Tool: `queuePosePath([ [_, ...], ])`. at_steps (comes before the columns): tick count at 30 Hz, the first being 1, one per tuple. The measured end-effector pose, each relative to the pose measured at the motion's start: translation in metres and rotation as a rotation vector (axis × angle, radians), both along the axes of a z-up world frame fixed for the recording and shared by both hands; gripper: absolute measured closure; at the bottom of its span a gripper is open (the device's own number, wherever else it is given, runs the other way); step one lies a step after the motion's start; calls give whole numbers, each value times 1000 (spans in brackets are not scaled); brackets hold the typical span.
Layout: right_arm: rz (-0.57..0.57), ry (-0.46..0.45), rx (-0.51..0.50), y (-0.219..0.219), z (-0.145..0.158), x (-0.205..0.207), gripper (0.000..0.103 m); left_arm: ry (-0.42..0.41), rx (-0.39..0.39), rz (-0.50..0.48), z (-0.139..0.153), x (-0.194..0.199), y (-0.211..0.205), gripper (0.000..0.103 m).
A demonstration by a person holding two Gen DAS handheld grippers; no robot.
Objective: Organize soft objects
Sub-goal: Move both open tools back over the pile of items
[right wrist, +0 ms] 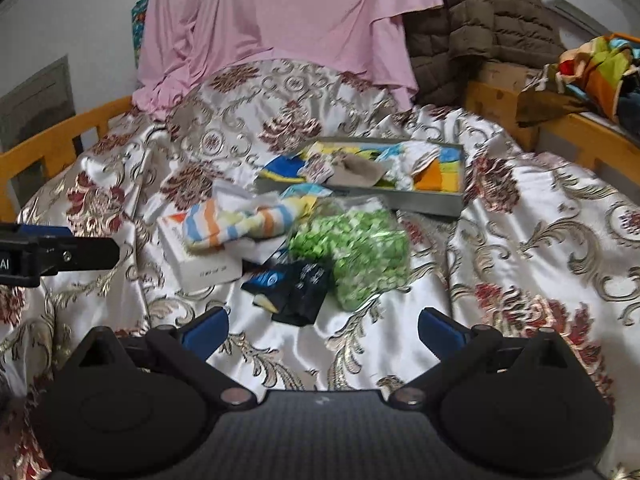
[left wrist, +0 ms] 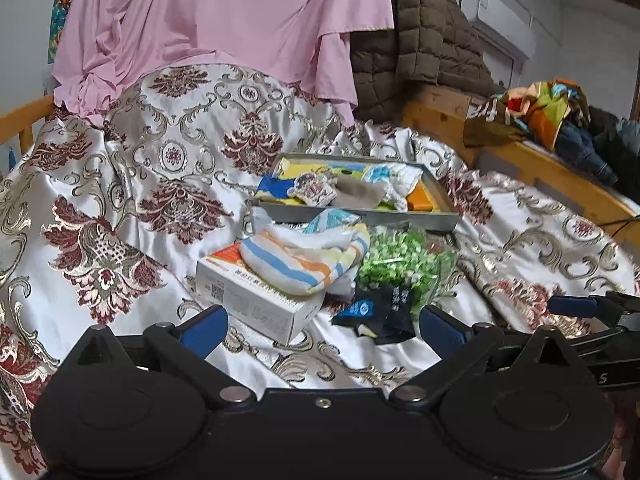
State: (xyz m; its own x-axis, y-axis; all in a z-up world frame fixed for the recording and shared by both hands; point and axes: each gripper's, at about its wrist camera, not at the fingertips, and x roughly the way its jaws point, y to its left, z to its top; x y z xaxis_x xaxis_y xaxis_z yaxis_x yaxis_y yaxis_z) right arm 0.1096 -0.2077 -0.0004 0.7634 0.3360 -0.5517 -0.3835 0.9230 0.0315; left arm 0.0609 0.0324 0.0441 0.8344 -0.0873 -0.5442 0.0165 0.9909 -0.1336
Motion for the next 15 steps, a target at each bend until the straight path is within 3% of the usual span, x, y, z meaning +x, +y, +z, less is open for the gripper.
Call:
queuePosePath([
  [6,46,18,3,11,-22,21,0,48,65,12,-10,15,-4,1],
  [15,58,91,144,14,-53,63,0,78,146,-66,-17,59,7,1],
])
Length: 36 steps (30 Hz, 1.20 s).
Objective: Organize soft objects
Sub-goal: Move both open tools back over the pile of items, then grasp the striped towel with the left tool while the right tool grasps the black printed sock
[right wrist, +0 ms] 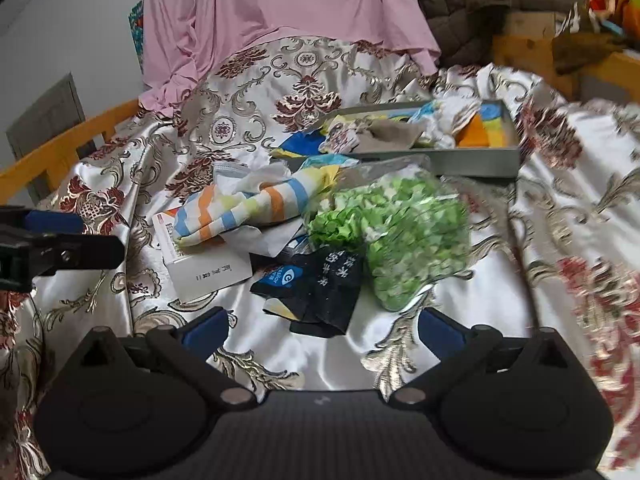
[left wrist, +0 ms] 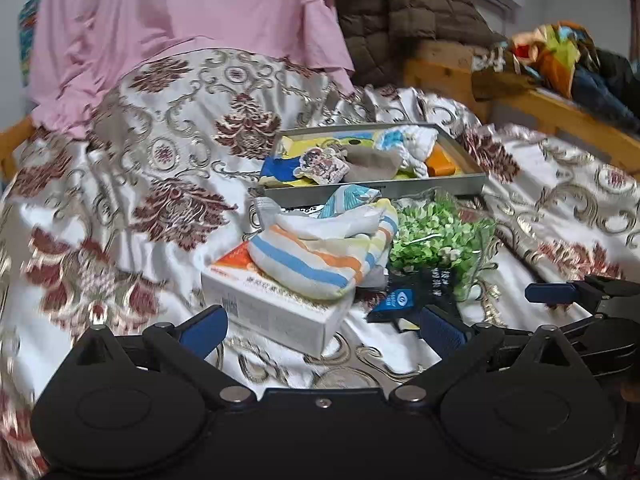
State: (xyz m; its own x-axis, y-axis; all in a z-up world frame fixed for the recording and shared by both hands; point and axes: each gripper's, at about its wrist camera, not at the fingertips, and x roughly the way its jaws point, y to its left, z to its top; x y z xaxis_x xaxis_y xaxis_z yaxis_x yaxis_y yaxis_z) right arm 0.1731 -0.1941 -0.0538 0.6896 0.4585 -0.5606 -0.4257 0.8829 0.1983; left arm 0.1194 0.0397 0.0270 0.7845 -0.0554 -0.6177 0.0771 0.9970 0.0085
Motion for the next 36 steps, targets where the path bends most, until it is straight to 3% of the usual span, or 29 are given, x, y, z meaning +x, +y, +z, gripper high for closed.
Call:
queuePosePath([
  [8,55,54,106,-1,-21,23,1,70,73,-75,-10,52,2,2],
  [9,54,63,126,-2,-22,27,3,82,73,-80,-12,58,2,4],
  [11,54,77,180,-4,-25,34,16,119,51,-101,-16,70,0,9],
  [15,30,80,195,-5,-28,40,18,166,-32,-83,-23,85,0,18],
  [22,0,132,226,0,-37,52,18,192,20,-96,-29,99,-13,26],
  [30,-27,152,263,4,-42,61,22,240,-23,-42,-28,106,3,51],
  [33,-37,152,261,7,-43,65,31,243,-49,-25,-27,109,8,62],
  [36,-56,151,248,9,-45,67,49,243,-65,-23,-25,110,9,76],
])
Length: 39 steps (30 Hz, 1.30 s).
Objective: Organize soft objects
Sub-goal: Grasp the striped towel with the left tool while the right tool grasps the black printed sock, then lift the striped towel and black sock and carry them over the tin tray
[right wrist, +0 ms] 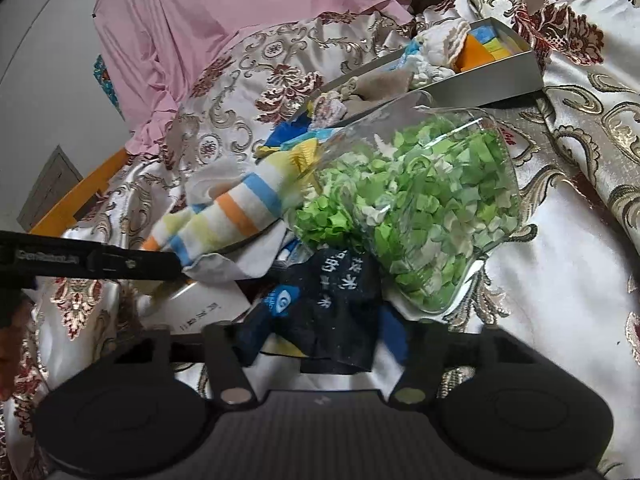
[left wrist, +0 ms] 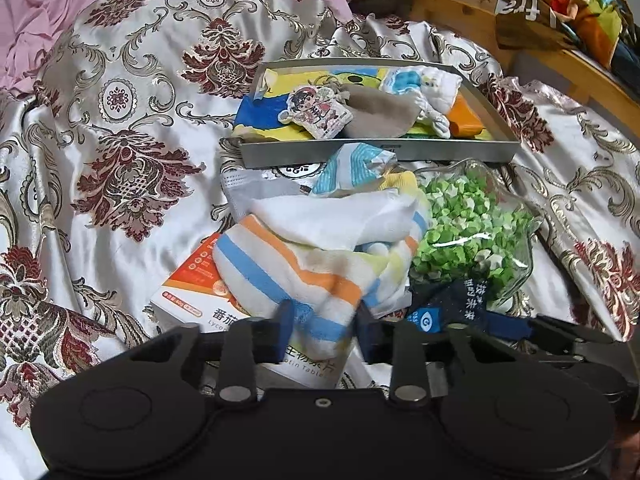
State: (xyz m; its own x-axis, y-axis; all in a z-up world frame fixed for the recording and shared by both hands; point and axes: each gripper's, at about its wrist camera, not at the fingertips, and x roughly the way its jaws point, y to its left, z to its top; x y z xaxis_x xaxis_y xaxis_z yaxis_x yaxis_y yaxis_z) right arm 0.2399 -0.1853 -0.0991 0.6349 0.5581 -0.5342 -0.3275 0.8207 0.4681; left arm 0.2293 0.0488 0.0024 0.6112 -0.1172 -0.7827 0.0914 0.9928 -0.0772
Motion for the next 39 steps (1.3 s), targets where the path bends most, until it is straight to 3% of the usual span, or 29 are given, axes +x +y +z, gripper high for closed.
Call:
queuePosePath([
  [3,-16,5,-14,-1,-1,2,68,-8,-10,-11,4,-3,-2,87],
  [8,-9,-9,-49,0,-1,-1,95,-44,-9,-14,11,-12,-4,93],
  [10,5,-21,-57,1,2,-5,97,-61,-11,-3,13,-15,-4,94],
  [21,44,-131,-68,-18,38,-48,99,-106,-82,-56,45,-61,-12,94],
  [39,-40,-290,-68,-49,83,-101,99,-293,-57,-144,125,-126,-22,95],
])
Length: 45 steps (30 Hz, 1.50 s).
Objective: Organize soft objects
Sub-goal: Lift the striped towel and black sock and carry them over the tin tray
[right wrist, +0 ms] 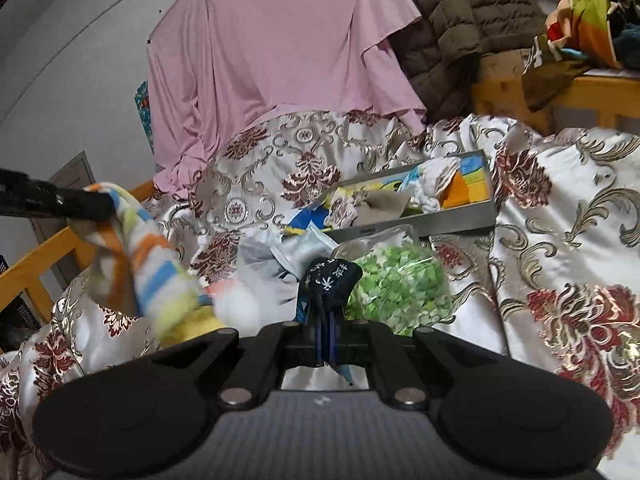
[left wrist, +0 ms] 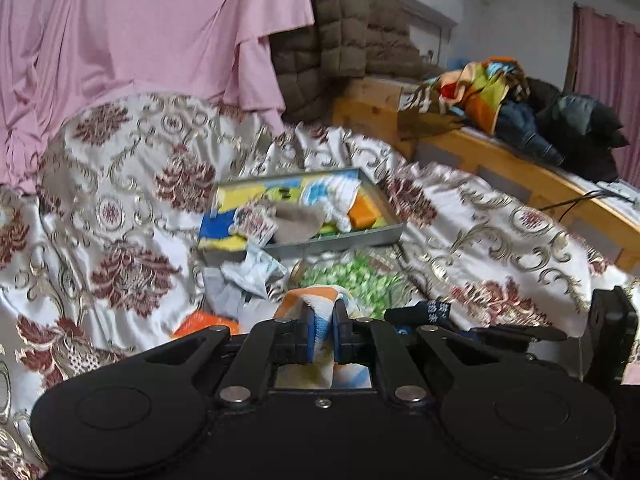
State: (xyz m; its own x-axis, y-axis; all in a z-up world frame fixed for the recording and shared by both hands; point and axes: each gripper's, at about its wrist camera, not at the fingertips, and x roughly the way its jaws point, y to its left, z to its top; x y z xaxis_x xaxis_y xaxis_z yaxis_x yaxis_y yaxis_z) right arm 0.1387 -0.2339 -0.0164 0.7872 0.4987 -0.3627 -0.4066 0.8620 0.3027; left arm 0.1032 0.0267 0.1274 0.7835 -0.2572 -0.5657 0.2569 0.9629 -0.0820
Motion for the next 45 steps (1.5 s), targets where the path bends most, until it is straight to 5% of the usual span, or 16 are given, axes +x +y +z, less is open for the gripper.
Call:
queuePosePath([
  [8,0,-75,2,-7,18,-4,99,-46,-31,-31,21,-19,-4,95],
  [16,29,-156,-4,-11,74,33,99,-83,-83,-28,35,15,-13,95],
  [28,48,-143,-140,-11,122,187,99,-140,-122,50,33,182,-30,95],
  [34,78,-157,-157,14,105,285,99,-120,-62,145,13,290,-33,95],
  [40,40,-100,-163,38,78,347,99,-116,37,139,-7,367,-37,95],
  [45,-6,-39,-216,57,60,379,99,-106,-68,142,-48,399,-15,95],
])
